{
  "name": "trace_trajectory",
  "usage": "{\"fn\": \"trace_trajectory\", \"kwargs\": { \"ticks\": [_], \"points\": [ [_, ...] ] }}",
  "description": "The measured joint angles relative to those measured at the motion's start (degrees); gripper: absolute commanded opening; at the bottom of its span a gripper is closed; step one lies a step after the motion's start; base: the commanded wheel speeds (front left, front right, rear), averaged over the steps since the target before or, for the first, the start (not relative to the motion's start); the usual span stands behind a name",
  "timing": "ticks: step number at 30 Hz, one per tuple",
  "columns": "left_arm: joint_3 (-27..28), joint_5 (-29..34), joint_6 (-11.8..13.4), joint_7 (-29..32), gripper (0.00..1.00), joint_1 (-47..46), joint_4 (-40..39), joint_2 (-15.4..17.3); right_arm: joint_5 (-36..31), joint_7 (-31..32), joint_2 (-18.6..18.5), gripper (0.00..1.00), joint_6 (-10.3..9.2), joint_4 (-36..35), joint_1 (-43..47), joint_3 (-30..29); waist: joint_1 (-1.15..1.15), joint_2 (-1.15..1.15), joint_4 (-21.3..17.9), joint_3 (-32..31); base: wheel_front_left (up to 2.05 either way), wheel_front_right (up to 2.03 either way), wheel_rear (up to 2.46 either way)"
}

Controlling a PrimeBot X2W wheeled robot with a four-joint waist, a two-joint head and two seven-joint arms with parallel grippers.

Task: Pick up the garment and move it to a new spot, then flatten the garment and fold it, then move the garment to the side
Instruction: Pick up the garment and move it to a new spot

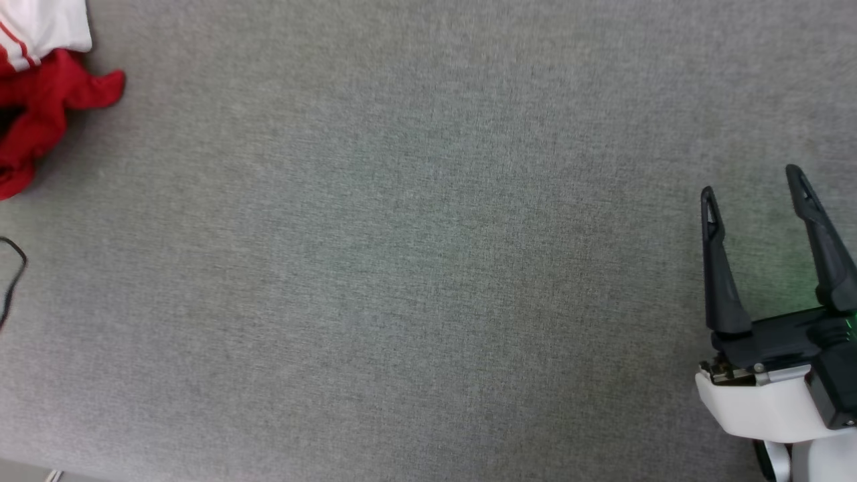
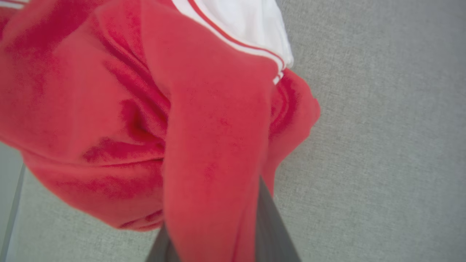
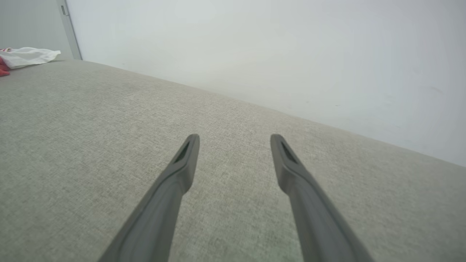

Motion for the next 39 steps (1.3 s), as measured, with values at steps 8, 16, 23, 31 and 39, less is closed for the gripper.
{"fn": "trace_trajectory", "kwargs": {
  "ticks": [8,16,23,31,39],
  "points": [
    [-5.43,2.65,0.00,-2.14,0.00,-3.93,-8.79,6.05,2.30,0.00,0.32,1.00,0.00,2.86,-0.93,1.58,0.00,0.00,-0.26,-5.71,0.00,0.00,0.00],
    [-11.54,5.50,-0.01,-2.33,0.00,-11.66,-18.89,9.31,6.76,0.00,0.37,1.00,-0.01,5.19,-0.94,2.53,-0.01,0.00,-1.52,-11.04,0.00,0.00,0.00],
    [-16.78,6.81,-0.01,-1.75,0.00,-18.07,-25.79,7.99,9.16,0.00,0.38,1.00,-0.01,6.39,-0.77,2.75,-0.01,0.00,-4.88,-14.17,0.00,0.00,0.00],
    [-22.65,7.84,-0.01,-1.34,0.00,-23.73,-32.31,3.71,11.39,0.00,0.37,1.00,0.00,7.24,0.09,2.69,-0.01,0.00,-10.31,-17.09,0.00,0.00,0.00],
    [-30.51,7.98,-0.01,-3.18,0.00,-25.69,-38.72,-2.11,13.46,0.00,0.37,1.00,-0.01,8.38,1.21,2.41,-0.01,0.00,-17.17,-19.63,0.00,0.00,0.00]
  ]
}}
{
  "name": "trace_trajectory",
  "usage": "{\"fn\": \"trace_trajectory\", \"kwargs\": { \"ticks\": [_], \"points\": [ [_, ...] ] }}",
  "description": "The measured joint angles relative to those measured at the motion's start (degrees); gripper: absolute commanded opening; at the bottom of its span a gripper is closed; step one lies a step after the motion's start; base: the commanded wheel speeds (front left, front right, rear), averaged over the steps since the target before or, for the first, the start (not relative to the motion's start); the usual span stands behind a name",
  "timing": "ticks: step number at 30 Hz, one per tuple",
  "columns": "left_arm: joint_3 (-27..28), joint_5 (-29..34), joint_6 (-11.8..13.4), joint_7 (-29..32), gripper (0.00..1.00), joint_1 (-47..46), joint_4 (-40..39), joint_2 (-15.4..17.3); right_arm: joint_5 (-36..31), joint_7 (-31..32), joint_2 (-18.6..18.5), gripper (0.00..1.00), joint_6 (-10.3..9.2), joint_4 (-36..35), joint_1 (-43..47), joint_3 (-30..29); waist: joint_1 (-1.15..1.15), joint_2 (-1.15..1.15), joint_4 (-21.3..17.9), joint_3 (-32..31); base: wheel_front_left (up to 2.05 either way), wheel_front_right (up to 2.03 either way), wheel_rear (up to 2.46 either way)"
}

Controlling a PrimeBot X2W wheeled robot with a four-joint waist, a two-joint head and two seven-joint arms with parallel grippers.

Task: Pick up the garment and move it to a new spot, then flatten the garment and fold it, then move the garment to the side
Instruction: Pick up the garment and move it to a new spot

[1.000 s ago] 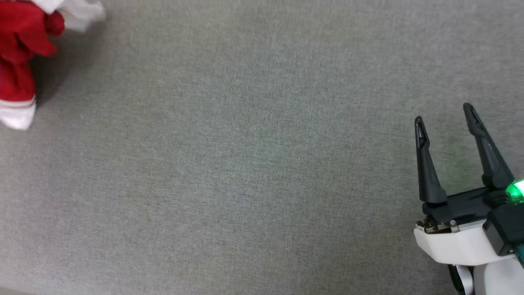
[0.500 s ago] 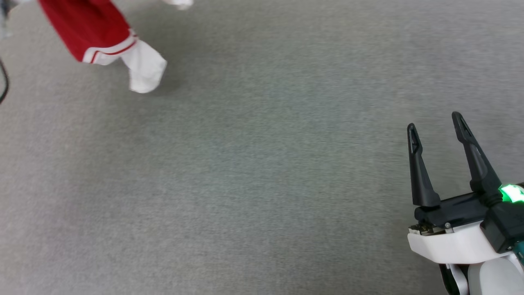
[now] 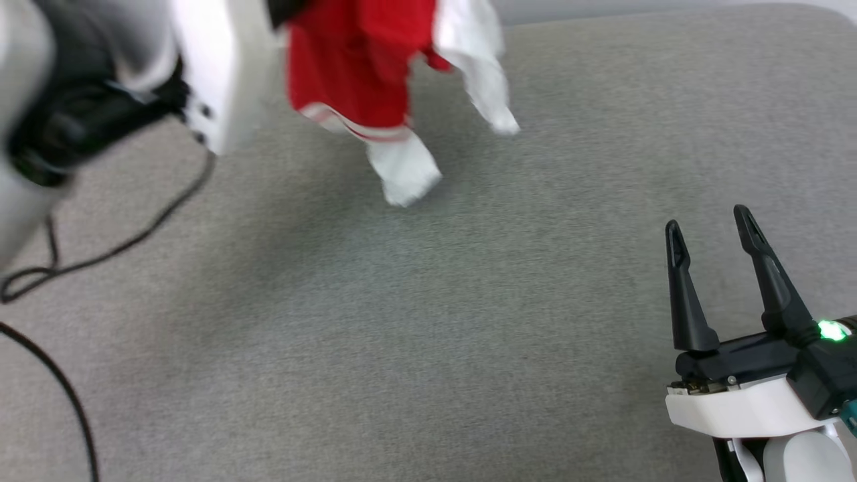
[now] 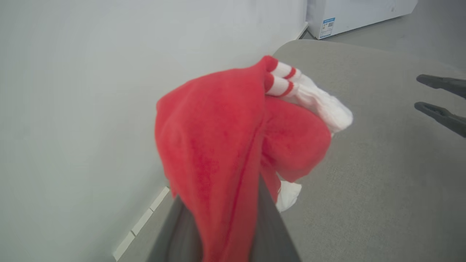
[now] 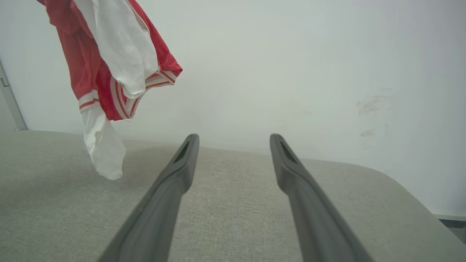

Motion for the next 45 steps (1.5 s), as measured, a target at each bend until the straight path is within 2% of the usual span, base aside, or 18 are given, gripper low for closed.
{"fn": "trace_trajectory", "kwargs": {
  "ticks": [8,16,21,28,29,30,34,39,42,45],
  "points": [
    [-7.04,0.54,0.00,-4.97,0.00,6.86,-1.14,-5.35,0.56,0.00,0.01,1.00,0.01,0.70,0.08,-0.16,0.00,0.00,-2.72,-0.47,0.00,0.00,0.00],
    [-16.04,1.15,0.00,-8.86,0.00,18.63,4.01,-8.92,0.83,0.00,0.01,1.00,0.01,1.88,0.07,-0.20,0.00,0.00,-3.91,0.32,0.00,0.00,0.00],
    [-18.38,2.32,0.00,-9.34,0.00,26.96,6.60,-11.26,1.05,0.00,0.01,1.00,0.01,2.41,0.09,-0.37,0.00,0.00,-4.18,0.48,0.00,0.00,0.00],
    [-18.78,5.21,0.01,-8.77,0.00,34.72,8.40,-13.58,0.89,0.00,0.01,1.00,0.01,3.27,0.73,-0.64,0.00,0.00,-3.32,-0.56,0.00,0.00,0.00],
    [-18.80,5.92,0.01,-9.48,0.34,35.01,8.80,-13.76,0.76,0.00,0.01,1.00,0.00,3.35,0.95,-0.64,0.00,0.00,-3.10,-0.85,0.00,0.00,0.00],
    [-18.82,6.73,0.00,-10.68,1.00,35.04,9.24,-13.83,0.60,0.00,0.01,1.00,0.00,3.48,1.26,-0.63,0.00,0.00,-2.88,-1.16,0.00,0.00,0.00],
    [-17.84,9.24,0.23,-17.41,1.00,35.01,10.50,-14.67,0.41,0.00,0.01,1.00,0.01,4.02,1.84,-0.79,0.00,0.00,-2.03,-2.88,0.00,0.00,0.00],
    [-14.66,12.19,4.11,-25.60,1.00,35.06,8.77,-14.67,-0.37,0.00,0.01,1.00,0.00,4.58,3.88,-1.02,0.00,0.00,-0.87,-5.86,0.00,0.00,0.00],
    [-11.99,13.43,7.90,-30.77,1.00,35.88,6.62,-14.05,-0.54,0.00,0.01,1.00,0.01,4.90,4.78,-1.24,0.00,0.00,-0.05,-7.57,0.00,0.00,0.00],
    [-9.83,16.83,13.68,-35.61,1.00,36.97,5.59,-12.50,-0.54,0.00,0.00,1.00,0.00,5.27,5.37,-1.32,0.00,0.00,0.86,-9.02,0.00,0.00,0.00]
  ]
}}
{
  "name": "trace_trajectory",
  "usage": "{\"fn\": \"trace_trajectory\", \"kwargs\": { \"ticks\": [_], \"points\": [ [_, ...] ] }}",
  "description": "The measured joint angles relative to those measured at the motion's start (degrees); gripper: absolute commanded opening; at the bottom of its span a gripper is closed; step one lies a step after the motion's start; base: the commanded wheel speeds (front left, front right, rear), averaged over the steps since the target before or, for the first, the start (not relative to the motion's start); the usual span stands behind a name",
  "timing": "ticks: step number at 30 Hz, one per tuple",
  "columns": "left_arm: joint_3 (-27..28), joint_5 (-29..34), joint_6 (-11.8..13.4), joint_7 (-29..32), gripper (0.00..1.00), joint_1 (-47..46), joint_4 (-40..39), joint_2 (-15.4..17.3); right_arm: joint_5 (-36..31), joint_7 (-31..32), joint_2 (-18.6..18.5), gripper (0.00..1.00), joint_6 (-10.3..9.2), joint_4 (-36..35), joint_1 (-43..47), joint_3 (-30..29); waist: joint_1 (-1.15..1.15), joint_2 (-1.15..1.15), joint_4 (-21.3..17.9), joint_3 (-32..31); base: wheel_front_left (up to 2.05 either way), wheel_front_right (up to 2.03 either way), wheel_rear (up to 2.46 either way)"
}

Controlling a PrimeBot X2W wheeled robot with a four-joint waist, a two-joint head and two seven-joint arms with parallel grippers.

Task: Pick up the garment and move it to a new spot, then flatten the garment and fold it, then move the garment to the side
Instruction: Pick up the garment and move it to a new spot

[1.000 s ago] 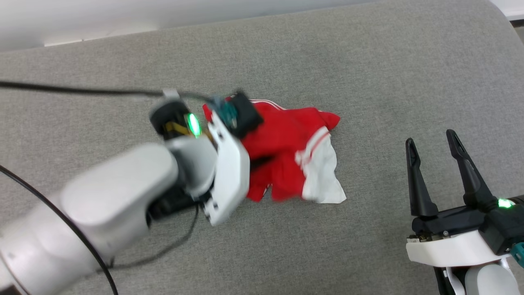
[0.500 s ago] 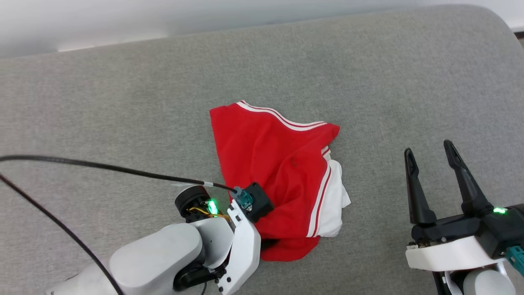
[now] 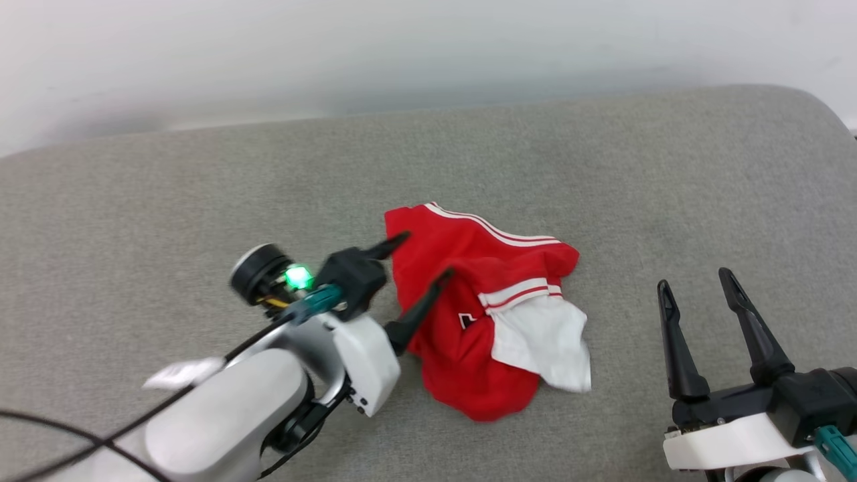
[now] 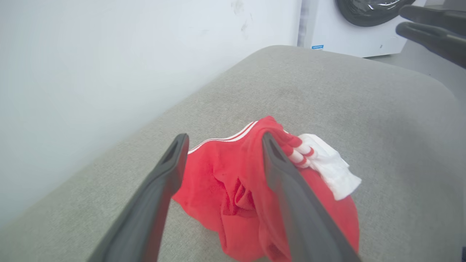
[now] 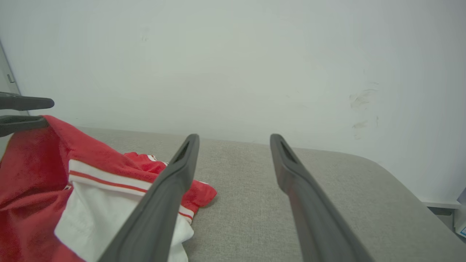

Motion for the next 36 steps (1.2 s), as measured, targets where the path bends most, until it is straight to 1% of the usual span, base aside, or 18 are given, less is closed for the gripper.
{"fn": "trace_trajectory", "kwargs": {
  "ticks": [4,6,8,11,13,15,18,20,22,26,30,36],
  "points": [
    [2.92,1.15,6.59,-6.12,1.00,3.79,-0.87,1.12,0.02,0.00,0.02,1.00,0.01,0.10,0.67,-0.04,0.00,0.00,1.05,-1.30,0.00,0.00,0.00],
    [4.55,2.04,10.28,-8.39,1.00,5.73,-0.85,2.03,0.03,0.00,0.02,1.00,0.01,0.20,0.83,0.08,0.00,0.00,1.43,-1.84,0.00,0.00,0.00],
    [7.12,1.68,13.54,-9.90,1.00,8.37,-1.14,2.48,0.03,0.00,0.03,1.00,0.01,0.21,1.05,0.22,0.00,0.00,1.73,-2.24,0.00,0.00,0.00],
    [11.17,1.65,17.63,-10.98,1.00,12.71,-2.26,2.58,0.09,0.00,0.03,1.00,0.01,0.35,1.79,0.11,0.00,0.00,2.17,-2.67,0.00,0.00,0.00],
    [14.68,2.87,20.09,-11.04,1.00,15.23,-3.31,2.64,0.10,0.00,0.02,1.00,0.01,0.36,1.89,0.00,0.00,0.00,2.43,-2.82,0.00,0.00,0.00],
    [18.94,5.31,22.35,-11.07,1.00,18.22,-5.78,1.86,0.11,0.00,0.04,1.00,0.01,0.41,1.96,-0.05,0.00,0.00,2.70,-2.95,0.00,0.00,0.00],
    [24.05,9.42,24.27,-11.22,1.00,23.75,-7.82,0.23,0.21,0.00,0.03,1.00,0.01,0.60,2.06,-0.26,0.00,0.00,3.01,-3.09,0.00,0.00,0.00],
    [27.80,11.61,25.08,-11.22,1.00,27.36,-8.68,-1.29,0.25,0.00,0.03,1.00,0.01,0.78,2.08,-0.22,0.00,0.00,3.13,-3.16,0.00,0.00,0.00],
    [30.98,14.29,25.26,-11.22,1.00,30.47,-8.86,-2.60,0.48,0.00,0.02,1.00,0.01,1.02,2.15,-0.27,0.00,0.00,3.15,-3.23,0.00,0.00,0.00],
    [36.73,18.00,24.14,-11.22,1.00,35.78,-9.25,-6.32,0.73,0.00,0.03,1.00,0.01,1.55,2.30,-0.31,0.00,0.00,3.07,-3.47,0.00,0.00,0.00],
    [40.64,21.42,21.68,-11.22,1.00,40.17,-9.85,-9.90,1.21,0.00,0.03,1.00,0.01,2.02,2.92,-0.44,0.00,0.00,2.90,-3.80,0.00,0.00,0.00],
    [45.48,25.72,17.14,-11.22,1.00,44.86,-9.28,-14.37,2.72,0.00,0.03,1.00,0.01,2.79,3.29,-0.69,0.00,0.00,2.82,-4.23,0.00,0.00,0.00]
  ]
}}
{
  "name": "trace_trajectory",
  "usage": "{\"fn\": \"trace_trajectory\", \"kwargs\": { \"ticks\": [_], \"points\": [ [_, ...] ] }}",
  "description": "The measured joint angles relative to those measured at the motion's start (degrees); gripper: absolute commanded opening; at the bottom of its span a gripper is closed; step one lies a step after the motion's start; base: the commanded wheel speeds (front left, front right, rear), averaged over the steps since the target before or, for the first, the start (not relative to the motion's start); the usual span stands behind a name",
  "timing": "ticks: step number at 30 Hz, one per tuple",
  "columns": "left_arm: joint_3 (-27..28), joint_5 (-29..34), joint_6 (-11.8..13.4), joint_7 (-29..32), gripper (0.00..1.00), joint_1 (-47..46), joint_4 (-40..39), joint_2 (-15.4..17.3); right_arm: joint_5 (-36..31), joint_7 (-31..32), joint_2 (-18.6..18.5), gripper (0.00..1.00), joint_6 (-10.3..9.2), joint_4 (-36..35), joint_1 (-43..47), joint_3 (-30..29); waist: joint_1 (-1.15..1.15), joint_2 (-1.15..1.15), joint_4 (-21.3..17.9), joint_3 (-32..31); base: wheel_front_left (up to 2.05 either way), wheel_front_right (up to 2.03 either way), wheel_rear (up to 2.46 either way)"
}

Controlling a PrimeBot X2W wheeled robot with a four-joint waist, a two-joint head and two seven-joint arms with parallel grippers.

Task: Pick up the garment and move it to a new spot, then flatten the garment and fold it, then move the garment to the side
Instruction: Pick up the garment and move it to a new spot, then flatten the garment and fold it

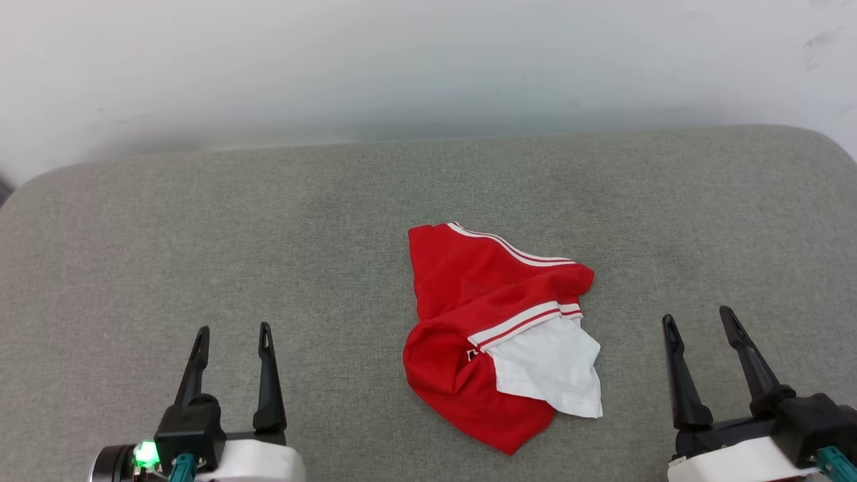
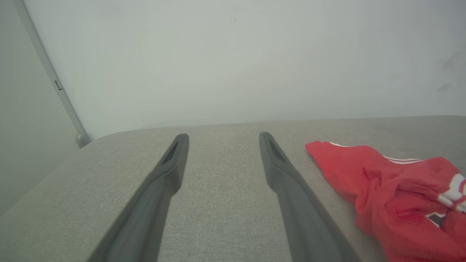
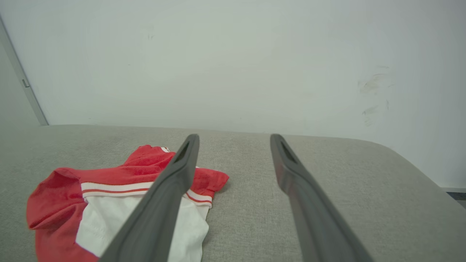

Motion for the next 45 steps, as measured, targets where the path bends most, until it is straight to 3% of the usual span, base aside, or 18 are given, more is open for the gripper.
{"fn": "trace_trajectory", "kwargs": {
  "ticks": [13,30,40,45],
  "points": [
    [7.69,6.67,-7.77,0.00,1.00,6.51,2.16,-6.28,2.85,0.00,0.00,1.00,0.00,1.35,2.58,-0.16,0.00,0.00,-0.01,-2.44,0.00,0.00,0.00],
    [12.50,11.17,-13.39,0.00,1.00,9.71,3.53,-11.66,2.87,0.00,0.01,1.00,0.00,1.02,4.39,0.14,0.00,0.00,0.11,-3.92,0.00,0.00,0.00],
    [14.33,12.55,-15.47,0.00,1.00,9.10,3.89,-13.16,-4.37,0.00,-0.04,1.00,0.00,-2.00,-12.17,1.52,0.00,0.00,-0.25,-2.49,0.00,0.00,0.00],
    [15.40,12.91,-16.31,0.00,1.00,8.44,4.08,-13.61,-3.88,0.00,-6.56,1.00,0.00,4.56,-20.50,8.72,0.00,0.00,-0.37,-1.49,0.00,0.00,0.00]
  ]
}}
